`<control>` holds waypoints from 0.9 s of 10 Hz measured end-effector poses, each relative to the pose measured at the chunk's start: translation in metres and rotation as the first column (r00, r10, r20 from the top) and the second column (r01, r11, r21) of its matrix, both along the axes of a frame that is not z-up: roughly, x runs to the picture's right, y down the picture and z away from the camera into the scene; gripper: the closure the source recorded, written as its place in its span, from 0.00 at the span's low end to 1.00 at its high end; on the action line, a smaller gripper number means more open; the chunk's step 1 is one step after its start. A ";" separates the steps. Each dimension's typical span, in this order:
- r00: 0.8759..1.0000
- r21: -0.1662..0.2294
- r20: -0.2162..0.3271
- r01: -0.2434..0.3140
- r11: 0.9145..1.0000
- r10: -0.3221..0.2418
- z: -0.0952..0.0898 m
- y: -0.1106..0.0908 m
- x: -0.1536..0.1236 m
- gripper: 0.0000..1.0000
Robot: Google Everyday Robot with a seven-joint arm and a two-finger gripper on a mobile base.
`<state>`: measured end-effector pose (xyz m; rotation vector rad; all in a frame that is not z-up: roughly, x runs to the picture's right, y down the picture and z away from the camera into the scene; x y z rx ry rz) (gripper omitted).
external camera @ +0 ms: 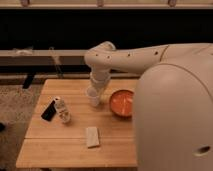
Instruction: Drag the ceramic bowl in a circle
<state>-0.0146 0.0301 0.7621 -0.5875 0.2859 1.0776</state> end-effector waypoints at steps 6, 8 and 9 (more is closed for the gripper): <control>0.999 -0.064 0.020 0.026 0.998 -0.025 0.044 0.068 0.045 0.20; 0.997 -0.066 0.038 0.065 0.996 -0.062 0.057 0.080 0.048 0.20; 0.996 -0.068 0.042 0.079 0.995 -0.076 0.059 0.082 0.048 0.20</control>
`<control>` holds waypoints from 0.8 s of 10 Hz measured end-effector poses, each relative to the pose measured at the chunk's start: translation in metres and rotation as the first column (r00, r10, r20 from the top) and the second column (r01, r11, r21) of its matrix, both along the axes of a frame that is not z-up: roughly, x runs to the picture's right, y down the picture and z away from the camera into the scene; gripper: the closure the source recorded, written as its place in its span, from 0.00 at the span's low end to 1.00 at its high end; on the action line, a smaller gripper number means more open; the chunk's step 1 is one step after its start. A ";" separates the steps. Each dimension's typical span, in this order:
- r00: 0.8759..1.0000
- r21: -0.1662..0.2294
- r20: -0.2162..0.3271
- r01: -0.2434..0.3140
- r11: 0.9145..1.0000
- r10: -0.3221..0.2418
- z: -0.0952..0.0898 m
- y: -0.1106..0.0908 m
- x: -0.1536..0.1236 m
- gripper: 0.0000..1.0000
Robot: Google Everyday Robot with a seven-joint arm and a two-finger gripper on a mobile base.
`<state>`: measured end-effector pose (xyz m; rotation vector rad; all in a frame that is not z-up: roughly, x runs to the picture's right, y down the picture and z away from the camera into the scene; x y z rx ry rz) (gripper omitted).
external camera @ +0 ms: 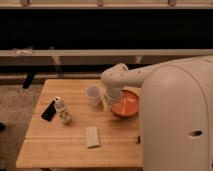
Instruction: Drag the ceramic bowl in a circle
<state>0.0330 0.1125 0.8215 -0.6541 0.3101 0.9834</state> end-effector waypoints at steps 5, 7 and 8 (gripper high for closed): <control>0.998 -0.006 -0.025 0.050 0.999 -0.050 0.025 0.014 0.009 0.20; 0.998 -0.010 -0.036 0.048 0.999 -0.048 0.036 0.021 0.013 0.20; 0.998 -0.015 -0.043 0.042 0.999 -0.042 0.041 0.026 0.015 0.21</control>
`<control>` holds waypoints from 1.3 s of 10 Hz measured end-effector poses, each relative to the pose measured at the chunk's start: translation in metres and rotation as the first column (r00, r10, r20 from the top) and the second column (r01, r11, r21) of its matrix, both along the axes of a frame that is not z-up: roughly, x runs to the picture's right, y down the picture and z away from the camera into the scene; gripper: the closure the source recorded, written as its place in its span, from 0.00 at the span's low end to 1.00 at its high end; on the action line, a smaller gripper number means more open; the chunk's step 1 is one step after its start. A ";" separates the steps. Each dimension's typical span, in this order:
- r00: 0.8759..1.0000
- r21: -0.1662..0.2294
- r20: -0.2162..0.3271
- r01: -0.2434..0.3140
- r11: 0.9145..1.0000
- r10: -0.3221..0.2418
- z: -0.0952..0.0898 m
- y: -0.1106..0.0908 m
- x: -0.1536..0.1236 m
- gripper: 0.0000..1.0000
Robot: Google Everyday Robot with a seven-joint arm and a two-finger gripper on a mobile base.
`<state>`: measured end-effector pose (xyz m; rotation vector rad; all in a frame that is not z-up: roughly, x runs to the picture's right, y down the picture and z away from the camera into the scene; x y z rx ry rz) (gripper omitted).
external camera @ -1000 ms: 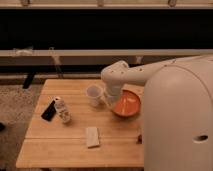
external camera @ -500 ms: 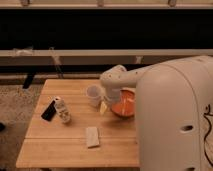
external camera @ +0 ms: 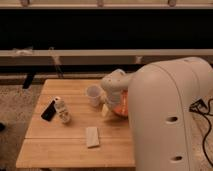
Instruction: Drag the ceramic bowl in a circle
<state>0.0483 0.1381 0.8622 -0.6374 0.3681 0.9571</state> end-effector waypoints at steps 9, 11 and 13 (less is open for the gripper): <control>0.993 -0.013 -0.100 -0.063 0.998 0.062 -0.007 0.027 0.034 1.00; 0.986 -0.009 -0.145 -0.090 0.996 0.088 -0.021 0.033 0.055 1.00; 0.976 0.003 -0.185 -0.119 0.993 0.117 -0.027 0.032 0.073 1.00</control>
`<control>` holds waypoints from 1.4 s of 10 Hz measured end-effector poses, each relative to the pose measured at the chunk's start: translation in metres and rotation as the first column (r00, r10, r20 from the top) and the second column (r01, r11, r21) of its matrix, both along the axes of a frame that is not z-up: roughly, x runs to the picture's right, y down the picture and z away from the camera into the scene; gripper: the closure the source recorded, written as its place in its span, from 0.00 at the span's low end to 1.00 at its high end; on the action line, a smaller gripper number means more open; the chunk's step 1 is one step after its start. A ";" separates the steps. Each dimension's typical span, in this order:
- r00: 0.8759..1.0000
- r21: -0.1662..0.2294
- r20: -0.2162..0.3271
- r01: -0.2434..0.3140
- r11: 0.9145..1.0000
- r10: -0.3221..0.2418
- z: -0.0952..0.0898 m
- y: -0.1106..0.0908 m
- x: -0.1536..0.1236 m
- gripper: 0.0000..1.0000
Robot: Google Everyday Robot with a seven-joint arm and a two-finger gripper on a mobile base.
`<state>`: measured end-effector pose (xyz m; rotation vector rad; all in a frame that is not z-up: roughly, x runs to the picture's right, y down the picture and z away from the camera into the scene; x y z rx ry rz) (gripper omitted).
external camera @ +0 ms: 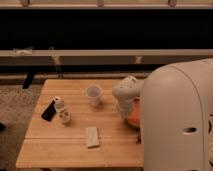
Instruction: Drag the ceramic bowl in a circle
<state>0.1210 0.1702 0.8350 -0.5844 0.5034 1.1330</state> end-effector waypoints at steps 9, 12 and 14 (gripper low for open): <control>0.988 0.065 0.081 0.124 0.990 -0.129 0.091 -0.109 -0.052 1.00; 0.960 0.088 0.183 0.200 0.976 -0.213 0.099 -0.126 -0.122 1.00; 0.950 0.086 0.221 0.209 0.974 -0.223 0.084 -0.115 -0.158 1.00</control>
